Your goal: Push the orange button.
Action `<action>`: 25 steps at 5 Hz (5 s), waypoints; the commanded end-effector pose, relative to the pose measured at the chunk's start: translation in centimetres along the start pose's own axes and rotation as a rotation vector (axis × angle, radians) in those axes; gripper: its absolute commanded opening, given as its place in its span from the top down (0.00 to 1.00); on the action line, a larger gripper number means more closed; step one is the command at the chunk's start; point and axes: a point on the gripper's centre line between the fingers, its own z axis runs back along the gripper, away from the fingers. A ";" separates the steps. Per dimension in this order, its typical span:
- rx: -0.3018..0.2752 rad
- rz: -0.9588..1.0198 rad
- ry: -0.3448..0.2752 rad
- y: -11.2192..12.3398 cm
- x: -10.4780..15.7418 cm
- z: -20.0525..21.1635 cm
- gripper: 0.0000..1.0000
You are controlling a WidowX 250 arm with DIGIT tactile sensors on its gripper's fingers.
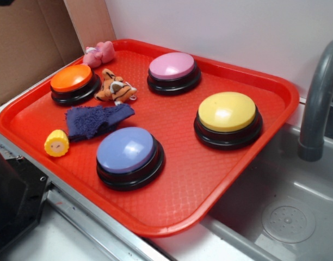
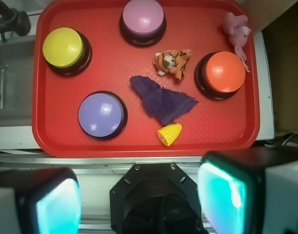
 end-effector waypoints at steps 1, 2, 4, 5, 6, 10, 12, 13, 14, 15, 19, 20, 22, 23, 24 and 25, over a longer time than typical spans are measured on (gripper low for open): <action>0.000 0.000 0.000 0.0 0.0 0.0 0.00; 0.033 0.189 0.030 3.2 4.1 -3.0 0.00; 0.008 0.377 -0.033 8.3 7.7 -7.2 0.00; -0.005 0.542 -0.098 11.8 7.0 -10.4 0.00; 0.019 0.568 -0.051 13.9 6.6 -11.5 0.00; 0.086 0.566 -0.081 17.9 7.5 -15.3 0.00; 0.086 0.566 -0.081 17.9 7.5 -15.3 0.00; 0.079 0.560 -0.087 18.1 8.7 -17.6 0.00; 0.117 0.534 -0.114 17.0 10.2 -19.3 0.00; 0.113 0.503 -0.104 15.9 10.3 -19.7 0.00; 0.098 0.509 -0.106 15.3 8.9 -12.8 0.00; 0.128 0.483 -0.086 14.9 9.7 -12.1 0.00; 0.118 0.427 -0.049 13.5 9.3 -11.1 0.00; 0.109 0.388 -0.062 12.9 8.8 -10.4 0.00; 0.100 0.338 -0.072 11.8 8.2 -9.8 0.00; 0.097 0.307 -0.086 11.2 7.7 -9.4 0.00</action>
